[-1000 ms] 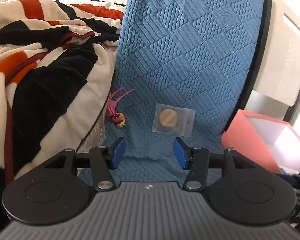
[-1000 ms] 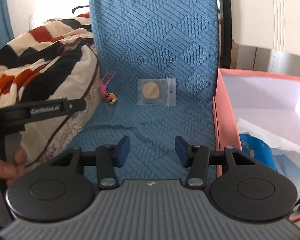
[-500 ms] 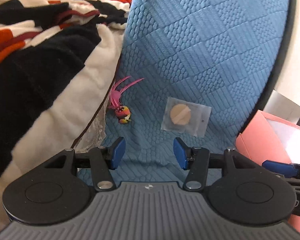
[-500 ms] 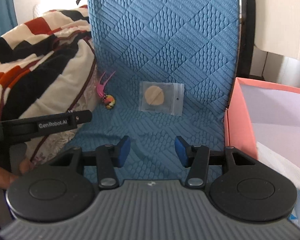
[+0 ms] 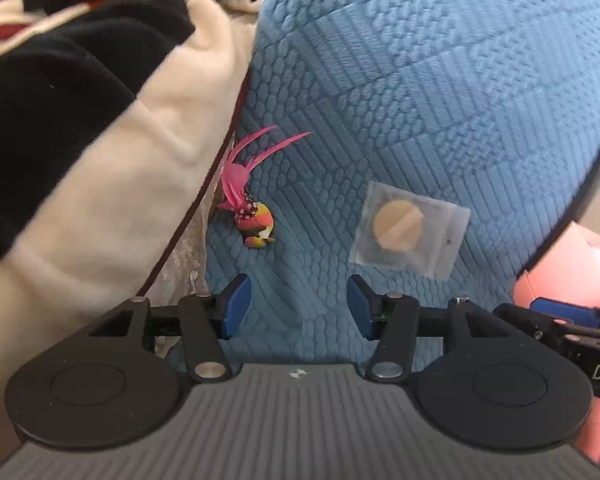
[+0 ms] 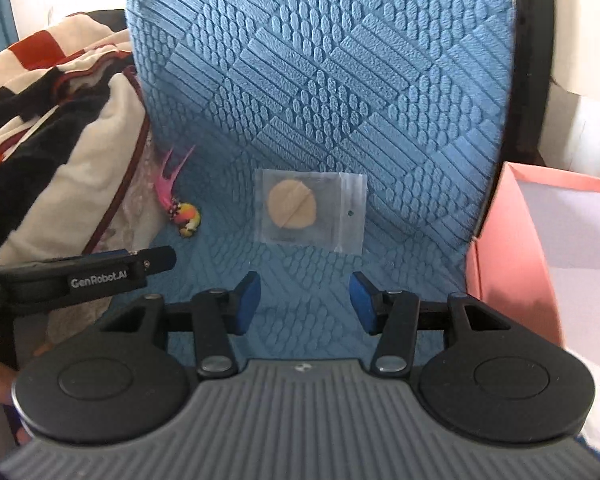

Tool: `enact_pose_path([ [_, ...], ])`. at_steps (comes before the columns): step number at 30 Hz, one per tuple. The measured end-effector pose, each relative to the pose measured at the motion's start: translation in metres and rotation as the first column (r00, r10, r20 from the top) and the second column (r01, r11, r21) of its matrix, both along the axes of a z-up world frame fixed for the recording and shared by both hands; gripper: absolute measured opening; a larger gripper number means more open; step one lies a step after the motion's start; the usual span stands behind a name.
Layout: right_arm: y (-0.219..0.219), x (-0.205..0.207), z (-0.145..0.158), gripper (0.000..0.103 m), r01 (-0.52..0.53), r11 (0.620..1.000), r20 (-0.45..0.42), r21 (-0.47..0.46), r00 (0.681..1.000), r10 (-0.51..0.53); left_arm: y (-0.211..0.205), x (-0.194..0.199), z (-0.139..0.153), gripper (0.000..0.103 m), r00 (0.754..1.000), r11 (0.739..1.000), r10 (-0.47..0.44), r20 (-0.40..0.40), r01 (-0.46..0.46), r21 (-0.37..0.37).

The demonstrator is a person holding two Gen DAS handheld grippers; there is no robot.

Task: Organize soft objects
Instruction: 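Move the left gripper to the feathered bird while the right gripper approaches the clear bag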

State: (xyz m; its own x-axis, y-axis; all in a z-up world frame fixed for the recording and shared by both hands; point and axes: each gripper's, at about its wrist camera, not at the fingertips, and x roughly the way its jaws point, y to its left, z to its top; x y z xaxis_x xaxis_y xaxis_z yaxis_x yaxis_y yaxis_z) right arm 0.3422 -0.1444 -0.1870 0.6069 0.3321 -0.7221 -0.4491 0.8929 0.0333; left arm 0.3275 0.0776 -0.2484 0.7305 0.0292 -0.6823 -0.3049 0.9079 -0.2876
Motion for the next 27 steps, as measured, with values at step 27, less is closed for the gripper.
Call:
enact_pose_path([
  [27, 0.056, 0.107, -0.066, 0.076, 0.033, 0.999, 0.0, -0.002, 0.999, -0.033, 0.037, 0.083, -0.036, 0.058, 0.992, 0.992, 0.124, -0.032, -0.123, 0.021],
])
